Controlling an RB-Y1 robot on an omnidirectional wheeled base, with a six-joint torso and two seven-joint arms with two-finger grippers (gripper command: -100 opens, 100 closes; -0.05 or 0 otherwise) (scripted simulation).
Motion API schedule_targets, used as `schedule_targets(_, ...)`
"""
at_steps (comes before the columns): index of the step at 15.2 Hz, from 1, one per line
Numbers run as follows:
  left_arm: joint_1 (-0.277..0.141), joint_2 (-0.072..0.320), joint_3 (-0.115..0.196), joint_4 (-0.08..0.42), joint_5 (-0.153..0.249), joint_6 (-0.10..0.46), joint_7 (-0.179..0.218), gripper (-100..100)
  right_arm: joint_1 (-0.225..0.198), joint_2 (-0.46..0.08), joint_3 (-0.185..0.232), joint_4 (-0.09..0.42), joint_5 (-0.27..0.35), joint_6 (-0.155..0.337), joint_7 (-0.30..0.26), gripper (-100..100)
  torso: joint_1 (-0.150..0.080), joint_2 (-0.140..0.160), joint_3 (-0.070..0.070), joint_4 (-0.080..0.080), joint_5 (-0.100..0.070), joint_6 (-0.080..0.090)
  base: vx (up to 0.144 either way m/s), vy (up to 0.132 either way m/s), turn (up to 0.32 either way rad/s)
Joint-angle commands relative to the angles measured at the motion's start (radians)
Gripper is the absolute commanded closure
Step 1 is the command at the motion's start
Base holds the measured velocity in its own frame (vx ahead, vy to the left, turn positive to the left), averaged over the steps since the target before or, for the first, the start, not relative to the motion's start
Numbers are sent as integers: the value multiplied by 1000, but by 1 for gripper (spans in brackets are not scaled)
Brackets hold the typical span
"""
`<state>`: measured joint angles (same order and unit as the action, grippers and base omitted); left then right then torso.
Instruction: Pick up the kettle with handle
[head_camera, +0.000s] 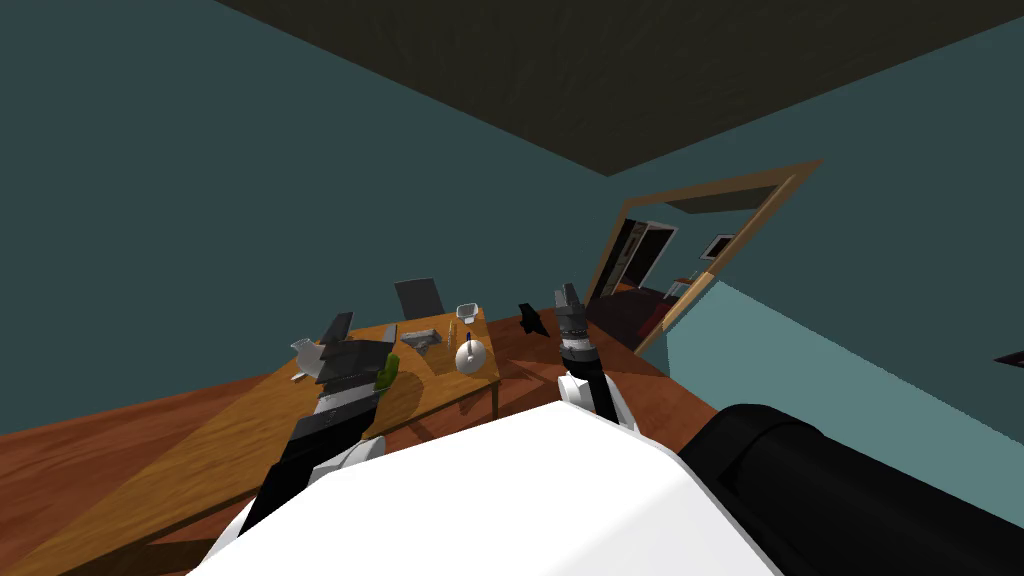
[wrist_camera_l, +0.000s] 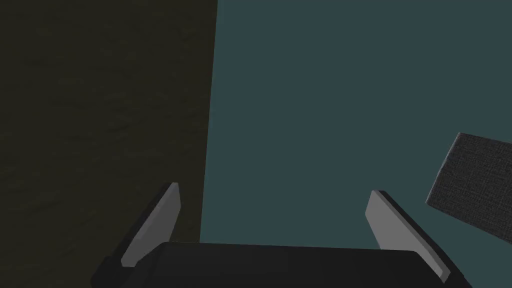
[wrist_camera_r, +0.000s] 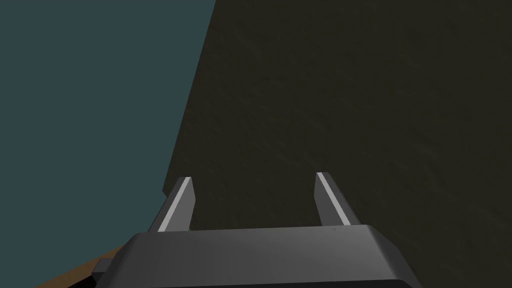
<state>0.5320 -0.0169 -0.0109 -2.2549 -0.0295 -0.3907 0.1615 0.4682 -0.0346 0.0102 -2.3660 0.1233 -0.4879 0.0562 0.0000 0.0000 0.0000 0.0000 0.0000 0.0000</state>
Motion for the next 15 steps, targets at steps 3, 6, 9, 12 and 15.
schedule_targets(3, -5, 68, -1, 13, 7, 9, 0, -100, 0, 0, 0, 0, 0, 0, 0, 0, 0, 0, 0, 0, 0, 0, 3, -9, 1)
schedule_targets(6, -12, 120, -3, 32, 17, 22, 0, -100, 0, 0, 0, 0, 0, 0, 0, 0, -1, 0, 0, 0, 0, 0, 6, -18, 3)
schedule_targets(9, -28, 184, -8, 76, 38, 51, 0, -100, 0, 0, 0, 0, 0, 0, 0, 0, -2, -1, 0, 0, 0, 0, 7, -31, 5)
schedule_targets(12, -50, 231, -14, 133, 67, 89, 0, -100, 0, 0, 0, 0, 0, 0, 0, 0, -3, -1, -1, 0, -1, 0, 18, -55, 9)
schedule_targets(15, -75, 262, -21, 200, 102, 135, 1, -100, 0, 0, 0, 0, 0, 0, 0, 0, -5, -2, -1, 0, -1, 0, 21, -72, 11)
